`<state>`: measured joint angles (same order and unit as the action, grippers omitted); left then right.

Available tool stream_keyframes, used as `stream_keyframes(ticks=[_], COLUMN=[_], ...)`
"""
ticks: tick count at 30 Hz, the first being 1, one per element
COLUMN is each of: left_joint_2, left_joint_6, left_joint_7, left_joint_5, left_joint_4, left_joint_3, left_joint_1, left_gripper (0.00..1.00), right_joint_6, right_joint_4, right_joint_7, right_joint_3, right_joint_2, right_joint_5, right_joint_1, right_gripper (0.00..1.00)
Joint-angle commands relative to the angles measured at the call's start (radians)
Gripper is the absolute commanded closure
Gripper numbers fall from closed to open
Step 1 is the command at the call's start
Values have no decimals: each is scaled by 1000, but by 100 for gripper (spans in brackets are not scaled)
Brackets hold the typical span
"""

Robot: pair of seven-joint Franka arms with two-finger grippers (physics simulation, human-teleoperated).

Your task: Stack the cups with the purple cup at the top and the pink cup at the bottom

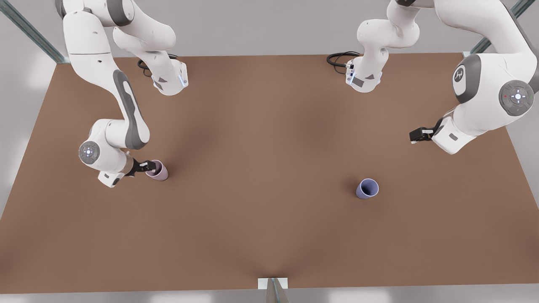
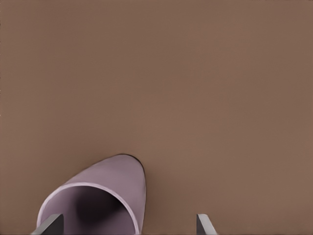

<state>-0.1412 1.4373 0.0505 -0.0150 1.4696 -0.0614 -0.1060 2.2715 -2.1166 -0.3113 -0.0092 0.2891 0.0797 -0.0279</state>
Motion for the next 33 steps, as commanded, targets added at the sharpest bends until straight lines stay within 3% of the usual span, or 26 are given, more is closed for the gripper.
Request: stream_keyframes(ticks=[1, 4, 6, 9, 13, 15, 29, 33], left_joint_2=[0, -6, -5, -6, -5, -5, -1, -1], left_joint_6=[0, 0, 0, 0, 0, 0, -9, -9], left_joint_7=[0, -3, 0, -3, 0, 0, 0, 0], left_joint_5=[-2, -2, -2, -3, -3, -3, -3, -3], left_joint_4=[0, 0, 0, 0, 0, 0, 0, 0], left_joint_3=[-2, -2, -2, -2, -2, -2, -2, -2], left_joint_1=[0, -1, 0, -1, 0, 0, 0, 0], left_gripper=[0, 0, 0, 0, 0, 0, 0, 0], right_joint_6=[3, 5, 3, 3, 5, 6, -58, -95], right_joint_4=[0, -6, -5, -3, -2, 0, 63, 153], right_joint_7=[-6, -12, -19, -29, -48, -60, -51, 96], right_joint_3=[0, 0, 0, 0, 0, 0, 6, 8], right_joint_2=[4, 18, 25, 36, 48, 58, 45, 70], right_joint_5=[0, 0, 0, 0, 0, 3, 6, 91], right_joint_1=[-1, -3, -3, -3, -3, -3, 0, 100], right_gripper=[3, 9, 35, 51, 62, 79, 79, 79])
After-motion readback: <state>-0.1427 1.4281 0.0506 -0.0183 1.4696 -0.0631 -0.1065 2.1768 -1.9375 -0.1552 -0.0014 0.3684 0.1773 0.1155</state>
